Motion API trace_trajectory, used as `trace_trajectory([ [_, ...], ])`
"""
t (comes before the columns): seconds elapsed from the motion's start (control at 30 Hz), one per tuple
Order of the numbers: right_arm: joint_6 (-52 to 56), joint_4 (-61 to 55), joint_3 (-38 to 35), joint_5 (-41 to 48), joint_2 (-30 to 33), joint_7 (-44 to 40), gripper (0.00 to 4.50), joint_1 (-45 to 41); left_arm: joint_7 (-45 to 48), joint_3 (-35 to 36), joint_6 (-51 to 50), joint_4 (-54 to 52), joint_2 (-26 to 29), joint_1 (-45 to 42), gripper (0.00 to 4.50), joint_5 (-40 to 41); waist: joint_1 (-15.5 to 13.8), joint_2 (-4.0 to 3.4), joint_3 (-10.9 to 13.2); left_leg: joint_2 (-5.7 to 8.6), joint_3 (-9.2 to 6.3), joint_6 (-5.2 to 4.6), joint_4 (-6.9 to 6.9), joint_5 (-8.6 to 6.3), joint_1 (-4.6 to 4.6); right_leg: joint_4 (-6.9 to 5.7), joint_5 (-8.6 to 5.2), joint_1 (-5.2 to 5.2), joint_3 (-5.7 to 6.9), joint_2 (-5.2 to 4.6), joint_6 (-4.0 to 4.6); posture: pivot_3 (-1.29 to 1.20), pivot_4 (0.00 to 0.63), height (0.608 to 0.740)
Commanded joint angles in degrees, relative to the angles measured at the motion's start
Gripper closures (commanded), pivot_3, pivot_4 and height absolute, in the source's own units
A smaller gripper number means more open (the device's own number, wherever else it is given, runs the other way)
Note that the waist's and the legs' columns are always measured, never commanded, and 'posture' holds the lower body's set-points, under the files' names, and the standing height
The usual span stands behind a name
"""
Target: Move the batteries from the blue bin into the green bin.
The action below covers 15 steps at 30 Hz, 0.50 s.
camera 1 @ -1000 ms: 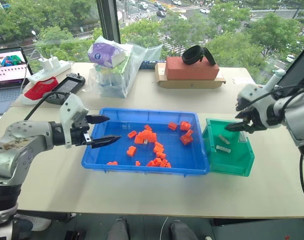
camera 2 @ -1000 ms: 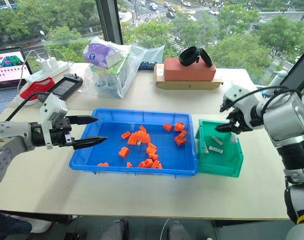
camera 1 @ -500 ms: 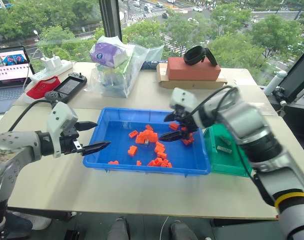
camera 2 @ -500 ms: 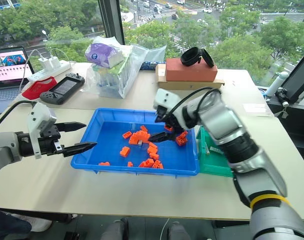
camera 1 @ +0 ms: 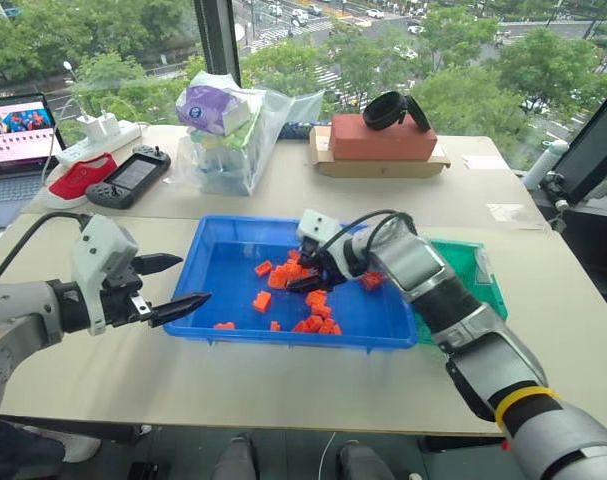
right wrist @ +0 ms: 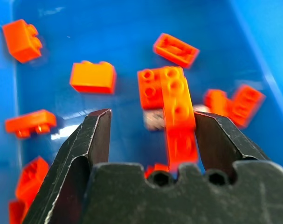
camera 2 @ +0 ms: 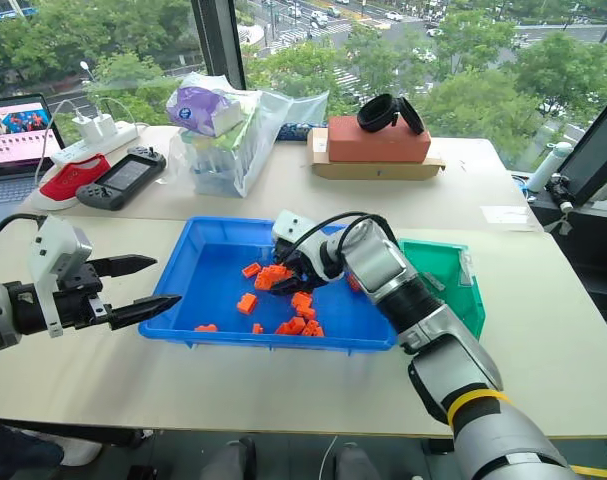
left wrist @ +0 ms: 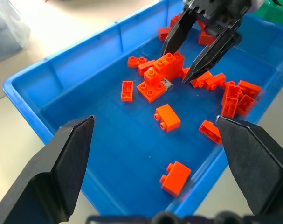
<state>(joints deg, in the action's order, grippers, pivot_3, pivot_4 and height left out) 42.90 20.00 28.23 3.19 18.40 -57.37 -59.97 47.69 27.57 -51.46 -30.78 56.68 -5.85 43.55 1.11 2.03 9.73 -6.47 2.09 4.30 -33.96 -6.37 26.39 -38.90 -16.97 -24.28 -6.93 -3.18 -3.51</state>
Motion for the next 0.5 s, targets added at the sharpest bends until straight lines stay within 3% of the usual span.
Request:
trace_trajectory([
  [0.03,-1.05,0.36,-1.43,-0.22,-0.95,-0.06,1.63,-1.32,-0.52,2.58,-0.12,-1.54,0.61,0.52,0.0,1.05,-0.08,0.0,0.0,0.0,0.0,0.0,0.0,0.0,0.0,0.0,0.0,0.01,0.0,0.0,0.0,0.0,0.15,0.735],
  [0.3,0.21,-2.23,-2.56,0.5,-0.13,-1.43,4.03,-1.12,-0.66,2.75,0.72,-0.88,1.19,1.73,0.0,0.58,0.15,0.0,0.0,0.0,0.0,0.0,0.01,0.0,0.0,-0.01,0.0,-0.02,0.0,0.01,0.01,0.0,0.15,0.735],
  [0.5,4.24,-7.94,-6.8,4.53,4.12,-5.34,4.01,-1.79,-0.65,2.12,1.24,-0.37,1.18,1.4,0.0,0.42,-0.02,0.0,0.0,0.0,0.0,0.0,0.02,0.0,0.0,0.0,0.0,-0.03,0.0,0.0,0.01,0.0,0.15,0.735],
])
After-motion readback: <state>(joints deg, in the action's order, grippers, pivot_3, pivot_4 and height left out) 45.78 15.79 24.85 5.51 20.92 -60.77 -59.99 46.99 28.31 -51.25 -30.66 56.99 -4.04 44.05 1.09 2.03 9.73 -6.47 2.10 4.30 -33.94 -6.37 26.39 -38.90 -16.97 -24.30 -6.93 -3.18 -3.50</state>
